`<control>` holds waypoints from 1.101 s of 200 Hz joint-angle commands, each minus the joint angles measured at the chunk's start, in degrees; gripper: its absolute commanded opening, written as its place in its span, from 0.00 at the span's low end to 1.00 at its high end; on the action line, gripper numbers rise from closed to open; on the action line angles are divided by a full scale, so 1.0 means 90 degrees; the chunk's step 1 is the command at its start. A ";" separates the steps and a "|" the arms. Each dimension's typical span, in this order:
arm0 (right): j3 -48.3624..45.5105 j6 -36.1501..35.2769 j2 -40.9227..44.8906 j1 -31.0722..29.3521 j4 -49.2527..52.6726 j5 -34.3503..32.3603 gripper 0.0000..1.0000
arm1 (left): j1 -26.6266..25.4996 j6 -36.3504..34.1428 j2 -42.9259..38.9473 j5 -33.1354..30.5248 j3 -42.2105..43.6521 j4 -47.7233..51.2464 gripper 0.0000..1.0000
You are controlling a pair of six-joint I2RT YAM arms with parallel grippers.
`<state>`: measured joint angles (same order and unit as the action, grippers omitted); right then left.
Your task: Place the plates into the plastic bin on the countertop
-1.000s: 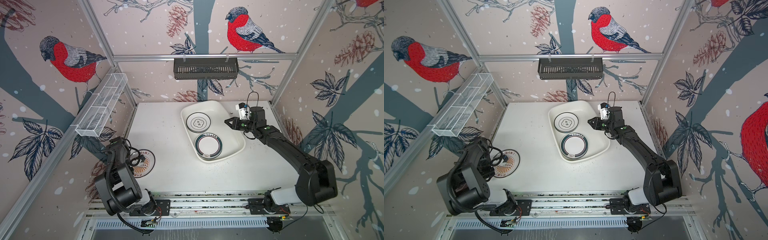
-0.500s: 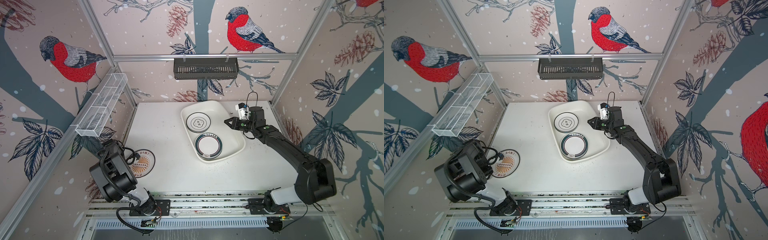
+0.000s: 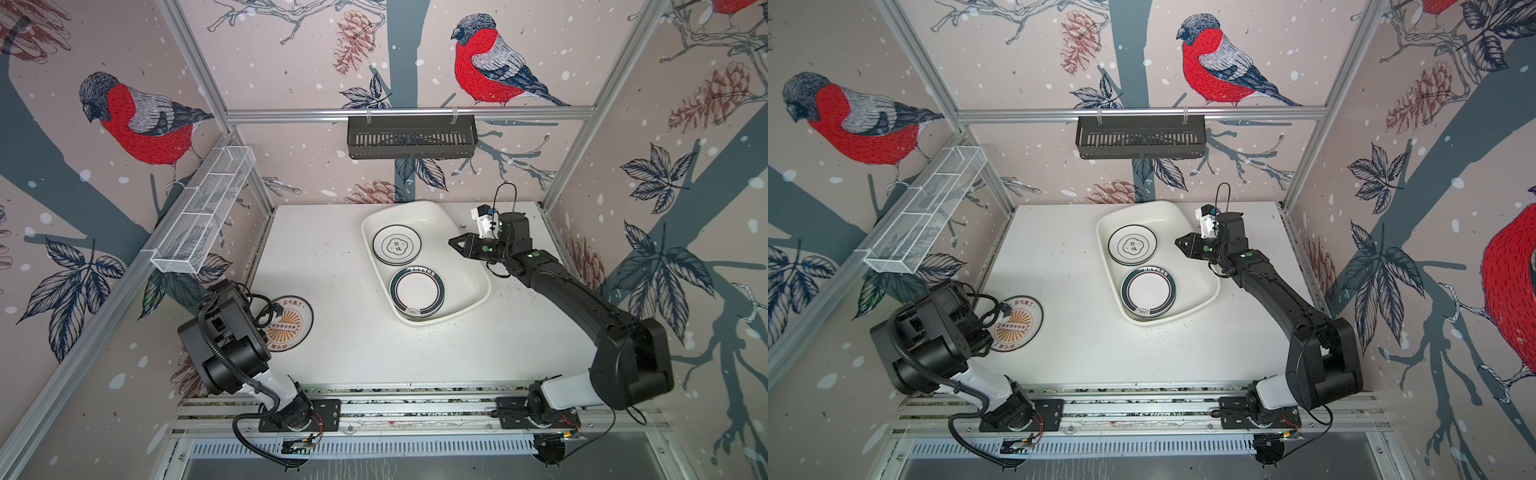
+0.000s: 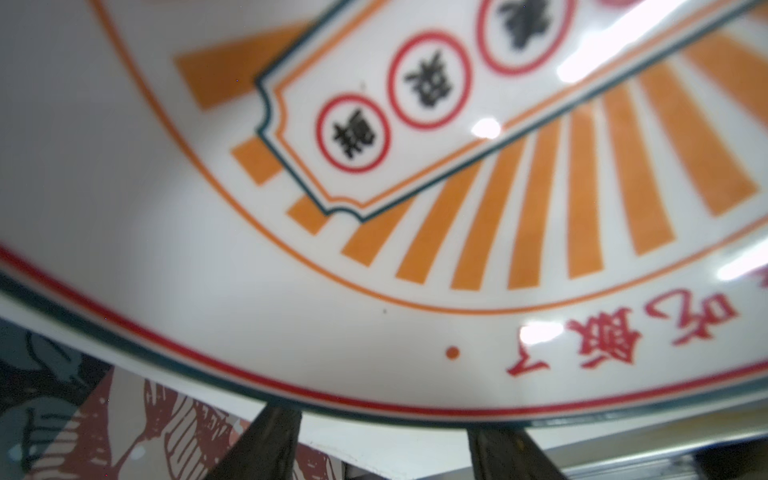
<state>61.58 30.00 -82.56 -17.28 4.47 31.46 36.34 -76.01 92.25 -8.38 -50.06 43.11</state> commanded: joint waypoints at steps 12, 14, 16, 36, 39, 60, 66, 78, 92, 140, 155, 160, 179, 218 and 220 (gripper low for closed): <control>0.0028 0.0065 0.0016 -0.0038 -0.0115 -0.0058 0.24 | -0.0398 0.0405 -0.0084 0.0764 -0.0010 0.0210 0.62; 0.0024 0.0065 0.0014 -0.0039 -0.0115 -0.0066 0.24 | -0.0435 0.0427 -0.0076 0.0772 -0.0013 0.0217 0.62; 0.0023 0.0065 0.0014 -0.0045 -0.0118 -0.0068 0.24 | -0.0461 0.0462 -0.0075 0.0789 -0.0006 0.0219 0.62; -0.0010 0.0065 0.0021 -0.0048 -0.0126 -0.0068 0.24 | -0.0707 0.0710 0.0010 0.1008 -0.0087 0.0213 0.62; -0.0015 0.0065 0.0028 -0.0049 -0.0126 -0.0073 0.24 | -0.0732 0.0754 0.0027 0.1040 -0.0096 0.0199 0.63; -0.0055 0.0061 0.0054 -0.0045 -0.0126 -0.0077 0.24 | -0.0960 0.1054 0.0184 0.1258 -0.0244 0.0138 0.63; -0.0074 0.0057 0.0064 -0.0048 -0.0126 -0.0078 0.24 | -0.1029 0.1136 0.0232 0.1298 -0.0285 0.0118 0.62; -0.0103 0.0063 0.0082 -0.0043 -0.0143 -0.0097 0.24 | -0.1155 0.1319 0.0352 0.1410 -0.0381 0.0087 0.62; -0.0128 0.0066 0.0107 -0.0043 -0.0165 -0.0097 0.24 | -0.1281 0.1554 0.0508 0.1507 -0.0518 0.0009 0.62; -0.0231 0.0125 0.0151 -0.0043 -0.0233 -0.0107 0.24 | -0.1757 0.2069 0.0852 0.1847 -0.0960 -0.0131 0.62; -0.0250 0.0133 0.0170 -0.0044 -0.0243 -0.0127 0.24 | -0.1960 0.2200 0.0965 0.1914 -0.1051 -0.0174 0.62; -0.0251 0.0134 0.0171 -0.0037 -0.0248 -0.0113 0.24 | -0.2029 0.2248 0.1006 0.1927 -0.1084 -0.0208 0.62; -0.0270 0.0168 0.0187 -0.0046 -0.0262 -0.0108 0.24 | -0.2287 0.2413 0.1138 0.1918 -0.1184 -0.0329 0.61; -0.0348 0.0155 0.0304 -0.0051 -0.0243 -0.0161 0.24 | -0.2657 0.2628 0.1313 0.2038 -0.1457 -0.0354 0.61; -0.0356 0.0161 0.0306 -0.0048 -0.0243 -0.0157 0.24 | -0.2672 0.2640 0.1320 0.2043 -0.1478 -0.0356 0.61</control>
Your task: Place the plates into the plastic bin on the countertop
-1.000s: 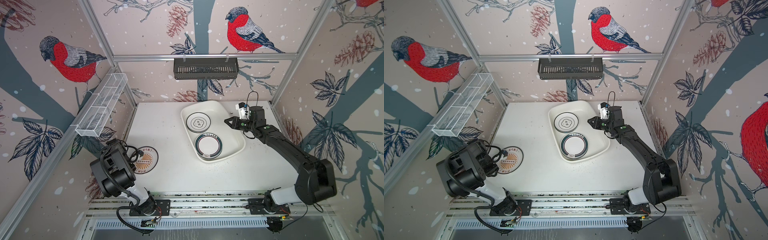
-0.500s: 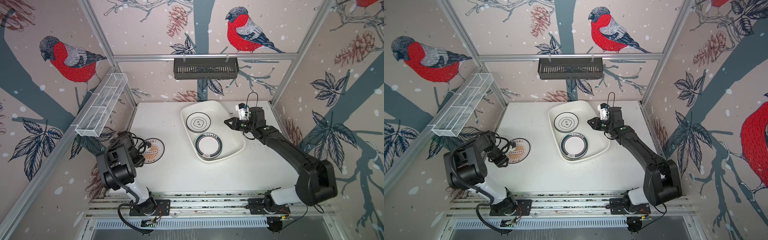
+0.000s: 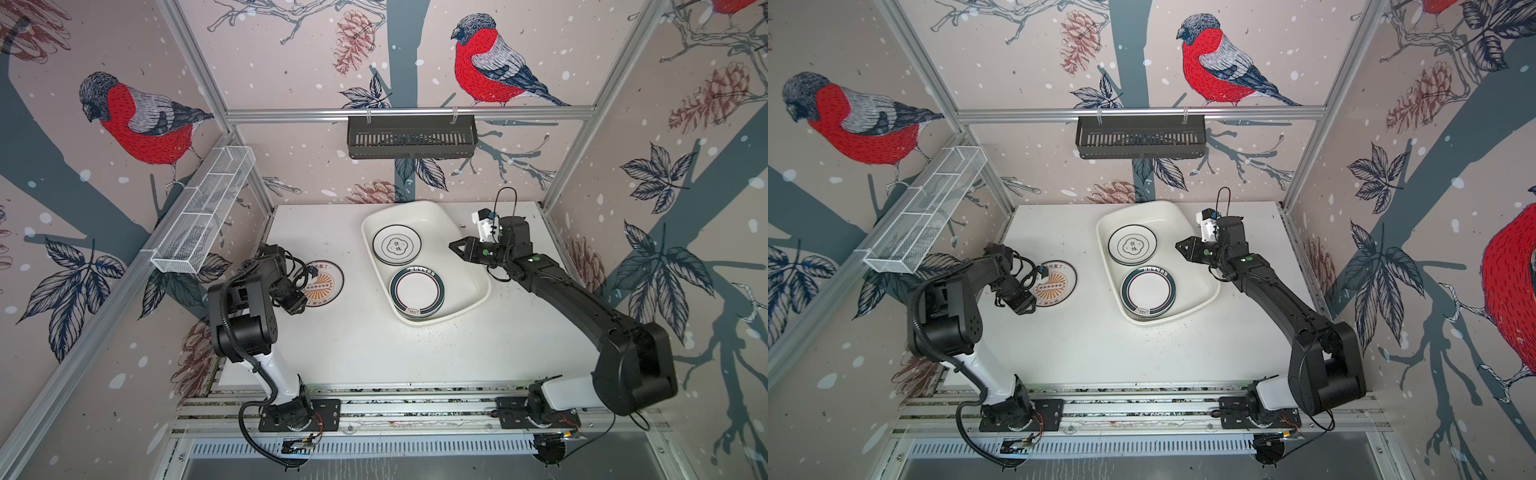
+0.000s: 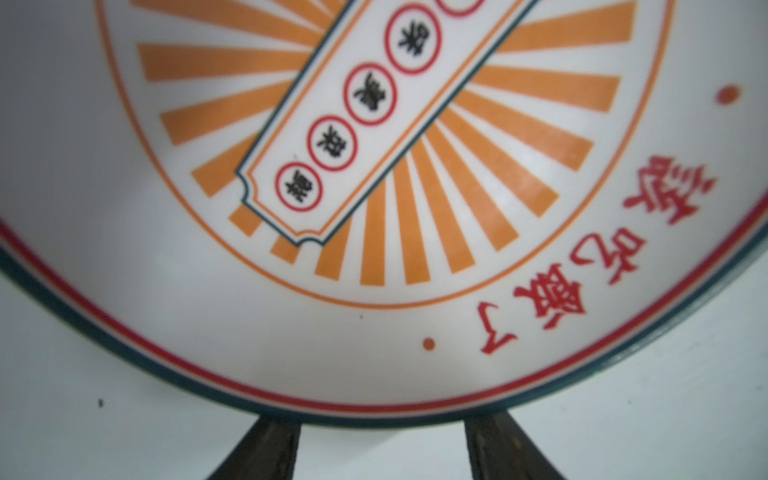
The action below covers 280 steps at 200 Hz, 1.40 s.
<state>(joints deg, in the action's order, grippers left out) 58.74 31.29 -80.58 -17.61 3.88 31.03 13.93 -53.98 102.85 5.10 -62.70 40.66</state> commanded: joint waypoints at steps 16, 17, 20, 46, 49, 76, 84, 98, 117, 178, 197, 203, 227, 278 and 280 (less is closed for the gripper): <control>-0.0061 0.0027 0.0105 -0.0008 -0.0167 -0.0126 0.24 | -0.0332 0.0277 0.0174 0.0605 -0.0169 -0.0061 0.61; -0.0062 0.0023 0.0105 -0.0012 -0.0167 -0.0127 0.24 | -0.0344 0.0286 0.0179 0.0605 -0.0176 -0.0058 0.61; -0.0062 0.0026 0.0106 -0.0011 -0.0167 -0.0118 0.24 | -0.0376 0.0293 0.0182 0.0606 -0.0191 -0.0061 0.61; -0.0091 0.0032 0.0133 -0.0007 -0.0187 -0.0137 0.24 | -0.0589 0.0457 0.0227 0.0716 -0.0316 -0.0033 0.62; -0.0096 0.0032 0.0137 -0.0003 -0.0187 -0.0137 0.24 | -0.0618 0.0467 0.0237 0.0721 -0.0334 -0.0036 0.62; -0.0130 0.0055 0.0165 0.0001 -0.0216 -0.0117 0.24 | -0.0684 0.0547 0.0295 0.0563 -0.0326 0.0005 0.64; -0.0149 0.0057 0.0193 -0.0001 -0.0226 -0.0117 0.24 | -0.0672 0.0593 0.0266 0.0455 -0.0279 -0.0025 0.65; -0.0184 0.0059 0.0208 0.0002 -0.0243 -0.0121 0.24 | -0.0616 0.0663 0.0140 0.0433 -0.0239 0.0088 0.66; -0.0275 0.0127 0.0157 -0.0015 -0.0348 -0.0071 0.24 | -0.0536 0.0781 -0.0060 0.0463 -0.0300 0.0313 0.67; -0.0319 0.0283 0.0028 -0.0045 -0.0626 0.0012 0.24 | -0.0337 0.1078 -0.0330 0.1293 -0.1037 0.1300 0.67; -0.0287 0.0303 0.0000 -0.0077 -0.0636 0.0010 0.24 | -0.0347 0.1374 -0.0214 0.1925 -0.1593 0.1630 0.67; -0.0277 0.0312 0.0008 -0.0085 -0.0629 0.0000 0.24 | -0.0357 0.1512 -0.0176 0.2056 -0.1750 0.1669 0.67; -0.0291 0.0339 0.0046 -0.0109 -0.0646 -0.0029 0.25 | -0.0415 0.1991 -0.0107 0.2529 -0.2197 0.1499 0.68; -0.0384 0.0401 0.0105 -0.0117 -0.0744 -0.0046 0.24 | -0.0475 0.2579 0.0534 0.3826 -0.2955 0.1405 0.64; -0.0384 0.0401 0.0100 -0.0122 -0.0744 -0.0048 0.24 | -0.0482 0.2587 0.0555 0.3871 -0.2965 0.1401 0.64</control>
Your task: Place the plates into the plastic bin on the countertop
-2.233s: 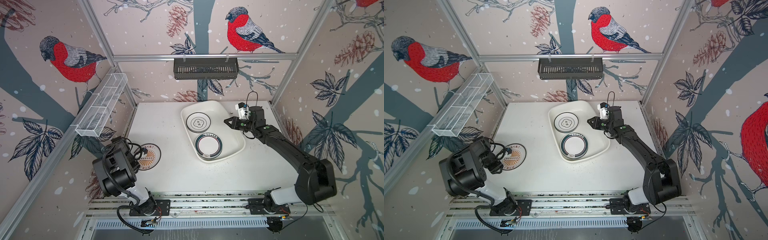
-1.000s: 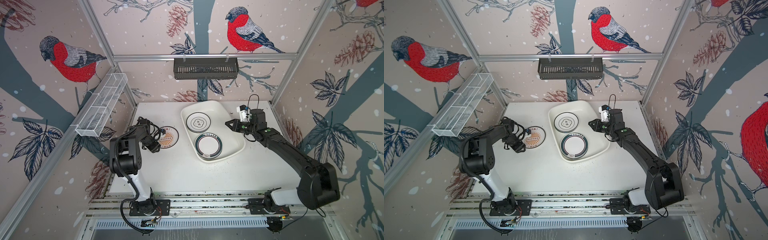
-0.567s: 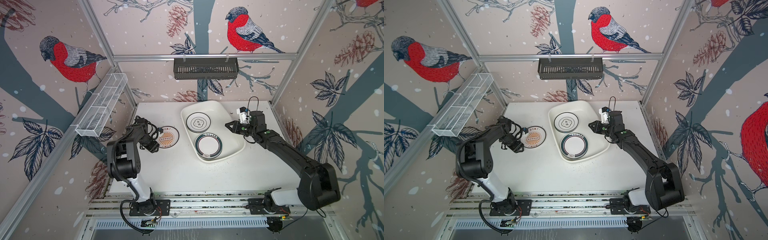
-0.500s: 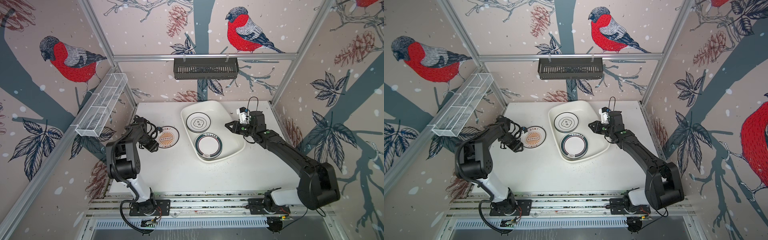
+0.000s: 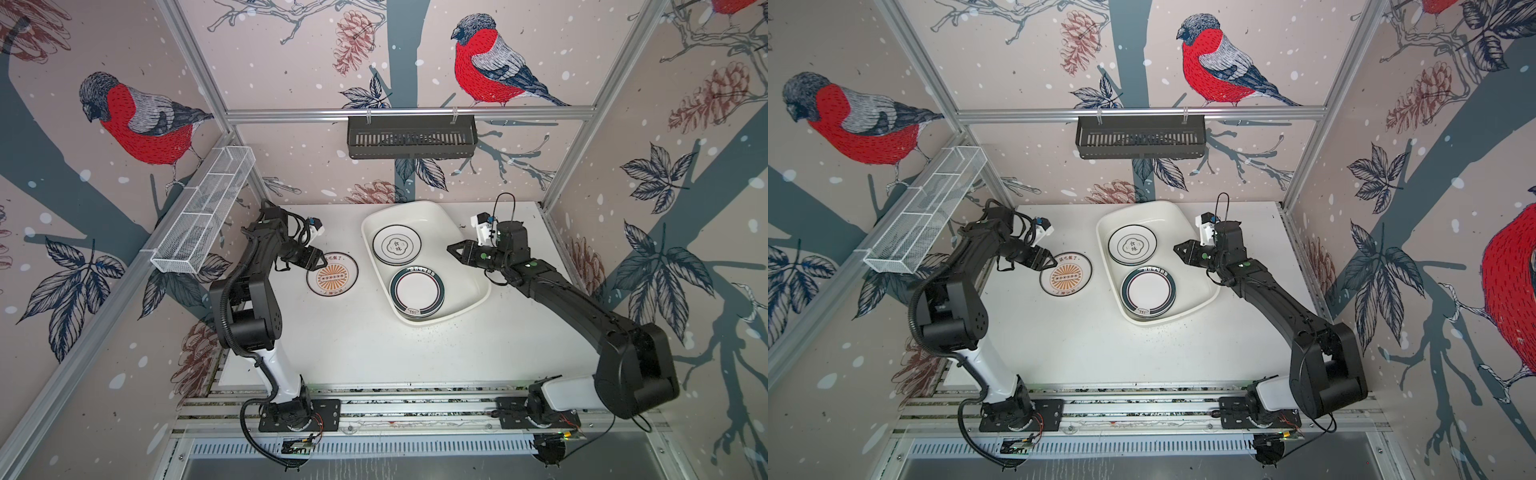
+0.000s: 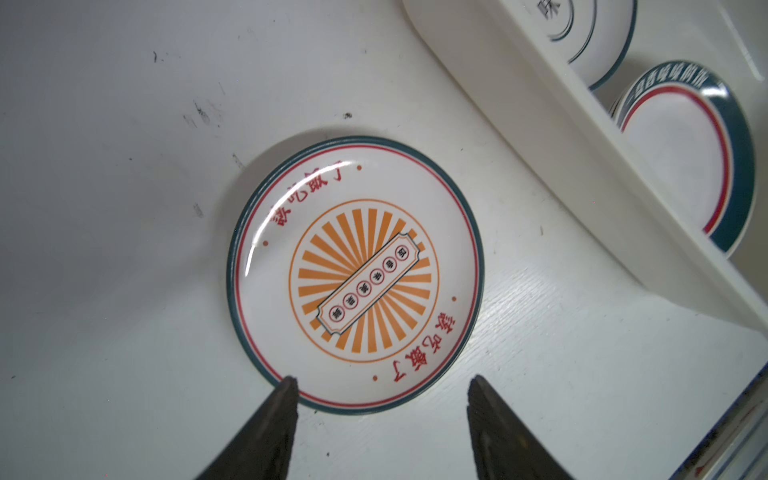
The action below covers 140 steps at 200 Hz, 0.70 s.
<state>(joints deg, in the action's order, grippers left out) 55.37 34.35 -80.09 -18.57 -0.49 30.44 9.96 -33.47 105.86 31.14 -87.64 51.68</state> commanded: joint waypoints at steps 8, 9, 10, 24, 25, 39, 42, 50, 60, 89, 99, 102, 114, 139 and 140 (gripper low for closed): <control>-0.0020 0.0064 0.0068 -0.0008 -0.0258 0.0017 0.24 | -0.0042 0.0360 0.0289 0.1099 -0.0190 0.0075 0.64; -0.0020 0.0067 0.0065 -0.0008 -0.0258 0.0017 0.24 | -0.0042 0.0370 0.0298 0.1120 -0.0187 0.0067 0.64; -0.0020 0.0064 0.0063 -0.0008 -0.0258 0.0017 0.24 | -0.0042 0.0380 0.0303 0.1135 -0.0191 0.0048 0.64; -0.0020 0.0063 0.0059 -0.0007 -0.0248 0.0007 0.24 | 0.0002 0.0492 0.0388 0.1363 -0.0133 -0.0149 0.63; -0.0020 0.0062 0.0065 -0.0002 -0.0243 0.0007 0.24 | 0.0009 0.0504 0.0392 0.1378 -0.0134 -0.0167 0.63; -0.0029 0.0068 0.0069 -0.0006 -0.0253 0.0007 0.24 | 0.0017 0.0610 0.0485 0.1503 -0.0111 -0.0299 0.63; -0.0030 0.0066 0.0076 -0.0007 -0.0257 0.0008 0.24 | 0.0022 0.0616 0.0513 0.1535 -0.0107 -0.0311 0.63; -0.0035 0.0073 0.0076 -0.0006 -0.0267 0.0007 0.24 | 0.0036 0.0611 0.0591 0.1633 -0.0124 -0.0324 0.62; -0.0057 0.0081 0.0083 -0.0007 -0.0287 0.0008 0.24 | 0.0062 0.0609 0.0673 0.1741 -0.0107 -0.0361 0.62; -0.0088 0.0101 0.0103 -0.0006 -0.0326 0.0014 0.24 | 0.0295 0.0716 0.0804 0.2105 0.0089 -0.0709 0.61; -0.0088 0.0107 0.0119 -0.0004 -0.0326 0.0010 0.24 | 0.0402 0.0783 0.0825 0.2175 0.0157 -0.0839 0.61; -0.0094 0.0092 0.0127 -0.0014 -0.0326 0.0007 0.25 | 0.0421 0.0810 0.0830 0.2167 0.0173 -0.0878 0.61; -0.0098 0.0090 0.0152 -0.0006 -0.0316 -0.0005 0.24 | 0.0496 0.0829 0.0826 0.2117 0.0236 -0.0973 0.61; -0.0105 0.0117 0.0164 -0.0007 -0.0362 -0.0008 0.24 | 0.0611 0.0980 0.0754 0.1981 0.0462 -0.1270 0.61; -0.0111 0.0123 0.0162 -0.0002 -0.0368 -0.0005 0.24 | 0.0617 0.0992 0.0755 0.1976 0.0480 -0.1289 0.60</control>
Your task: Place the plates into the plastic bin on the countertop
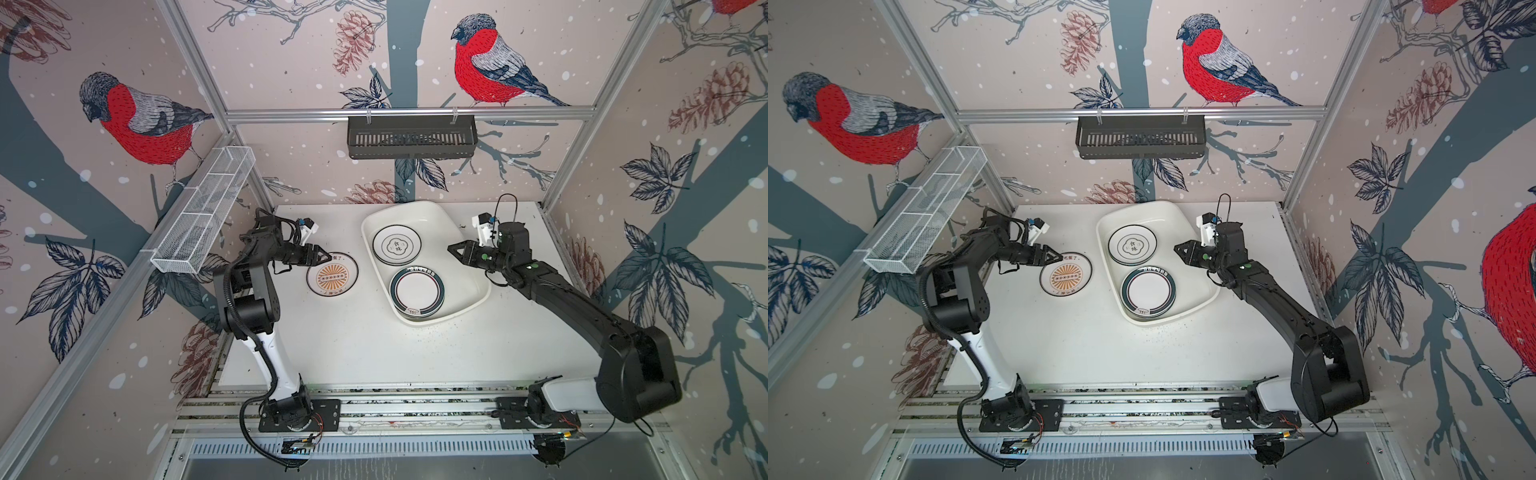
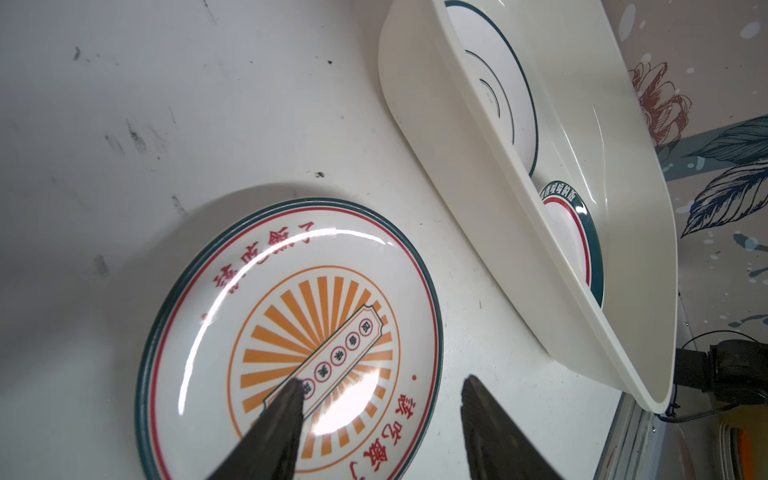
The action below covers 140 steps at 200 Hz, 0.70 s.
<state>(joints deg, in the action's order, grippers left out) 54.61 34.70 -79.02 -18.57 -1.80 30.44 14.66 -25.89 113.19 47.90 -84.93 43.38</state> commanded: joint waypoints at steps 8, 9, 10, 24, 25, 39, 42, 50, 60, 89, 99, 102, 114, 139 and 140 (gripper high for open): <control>-0.0049 0.0104 0.0045 -0.0007 -0.0273 0.0009 0.24 | 0.0159 0.0288 -0.0122 0.0101 0.0320 -0.0571 0.60; -0.0051 0.0107 0.0048 -0.0002 -0.0281 0.0008 0.24 | 0.0169 0.0317 -0.0128 0.0104 0.0347 -0.0610 0.60; -0.0056 0.0113 0.0049 -0.0005 -0.0289 0.0007 0.24 | 0.0173 0.0342 -0.0137 0.0106 0.0375 -0.0640 0.60; -0.0129 0.0186 0.0054 -0.0004 -0.0430 0.0024 0.24 | 0.0310 0.0627 -0.0220 0.0075 0.0618 -0.1040 0.60; -0.0134 0.0192 0.0066 -0.0006 -0.0437 0.0025 0.24 | 0.0317 0.0638 -0.0216 0.0072 0.0627 -0.1055 0.60; -0.0169 0.0224 0.0070 -0.0002 -0.0512 0.0036 0.24 | 0.0446 0.0753 -0.0223 0.0125 0.0747 -0.1226 0.60; -0.0177 0.0226 0.0070 -0.0007 -0.0513 0.0032 0.24 | 0.0480 0.0778 -0.0220 0.0134 0.0769 -0.1255 0.59; -0.0178 0.0217 0.0084 -0.0007 -0.0513 0.0036 0.24 | 0.0536 0.0823 -0.0232 0.0154 0.0821 -0.1325 0.59; -0.0182 0.0207 0.0088 -0.0004 -0.0509 0.0027 0.24 | 0.0572 0.0794 -0.0223 0.0128 0.0850 -0.1317 0.59; -0.0208 0.0197 0.0105 0.0003 -0.0513 0.0019 0.24 | 0.0662 0.0757 -0.0132 0.0124 0.0935 -0.1333 0.59; -0.0213 0.0207 0.0088 0.0010 -0.0522 0.0030 0.24 | 0.0722 0.0784 -0.0074 0.0164 0.0954 -0.1350 0.58; -0.0210 0.0207 0.0089 0.0005 -0.0531 0.0028 0.24 | 0.0730 0.0807 -0.0056 0.0172 0.0965 -0.1360 0.58; -0.0224 0.0207 0.0094 0.0003 -0.0532 0.0025 0.24 | 0.0821 0.0914 -0.0003 0.0159 0.1005 -0.1436 0.58; -0.0224 0.0212 0.0127 0.0009 -0.0532 0.0026 0.24 | 0.1032 0.1002 0.0019 0.0255 0.1164 -0.1616 0.57; -0.0221 0.0210 0.0128 0.0010 -0.0527 0.0026 0.24 | 0.1040 0.0997 0.0020 0.0264 0.1164 -0.1611 0.57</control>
<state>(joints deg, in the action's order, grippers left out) 52.60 36.03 -78.41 -18.44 -4.84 30.44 22.61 -17.82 113.10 48.03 -75.22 30.89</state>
